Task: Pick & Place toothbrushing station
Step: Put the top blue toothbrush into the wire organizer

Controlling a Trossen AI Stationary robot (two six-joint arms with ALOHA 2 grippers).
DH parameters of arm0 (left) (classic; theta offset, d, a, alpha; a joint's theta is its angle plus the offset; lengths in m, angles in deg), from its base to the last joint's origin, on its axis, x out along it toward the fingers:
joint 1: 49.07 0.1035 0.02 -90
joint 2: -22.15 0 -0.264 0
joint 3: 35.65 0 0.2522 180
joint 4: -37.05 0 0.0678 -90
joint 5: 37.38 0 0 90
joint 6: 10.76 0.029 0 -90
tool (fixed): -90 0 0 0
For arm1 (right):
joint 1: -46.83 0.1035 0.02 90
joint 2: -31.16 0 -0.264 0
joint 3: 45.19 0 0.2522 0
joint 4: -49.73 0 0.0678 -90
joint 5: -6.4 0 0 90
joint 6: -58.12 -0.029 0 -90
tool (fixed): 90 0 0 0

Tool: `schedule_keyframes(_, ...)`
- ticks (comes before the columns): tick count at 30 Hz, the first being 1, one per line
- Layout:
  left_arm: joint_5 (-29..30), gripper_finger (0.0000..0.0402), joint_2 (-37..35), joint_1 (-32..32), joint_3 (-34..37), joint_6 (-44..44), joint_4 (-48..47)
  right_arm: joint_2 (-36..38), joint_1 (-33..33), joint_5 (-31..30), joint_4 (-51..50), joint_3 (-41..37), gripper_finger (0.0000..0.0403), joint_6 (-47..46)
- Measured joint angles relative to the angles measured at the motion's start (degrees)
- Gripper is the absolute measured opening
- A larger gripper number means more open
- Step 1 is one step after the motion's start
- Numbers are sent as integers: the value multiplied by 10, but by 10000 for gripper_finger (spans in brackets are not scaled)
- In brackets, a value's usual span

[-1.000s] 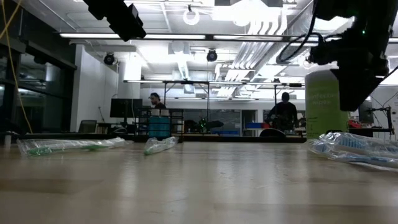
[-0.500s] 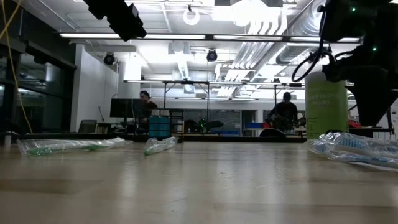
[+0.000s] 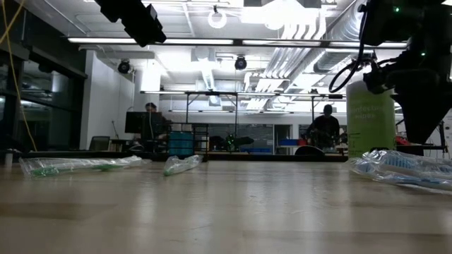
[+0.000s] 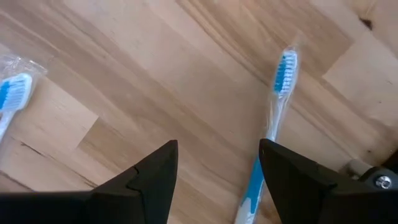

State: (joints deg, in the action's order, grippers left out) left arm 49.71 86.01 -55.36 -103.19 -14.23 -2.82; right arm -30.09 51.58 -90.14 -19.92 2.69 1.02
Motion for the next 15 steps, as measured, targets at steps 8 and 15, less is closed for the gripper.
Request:
schedule_keyframes(8, 0, 126, 0, 0, 0, 0, 0, 0, -12, -11, 4, -52, 216, -13)
schedule_keyframes(15, 0, 126, 0, 0, 0, 0, 0, 0, -11, -26, 35, -74, 216, -31)
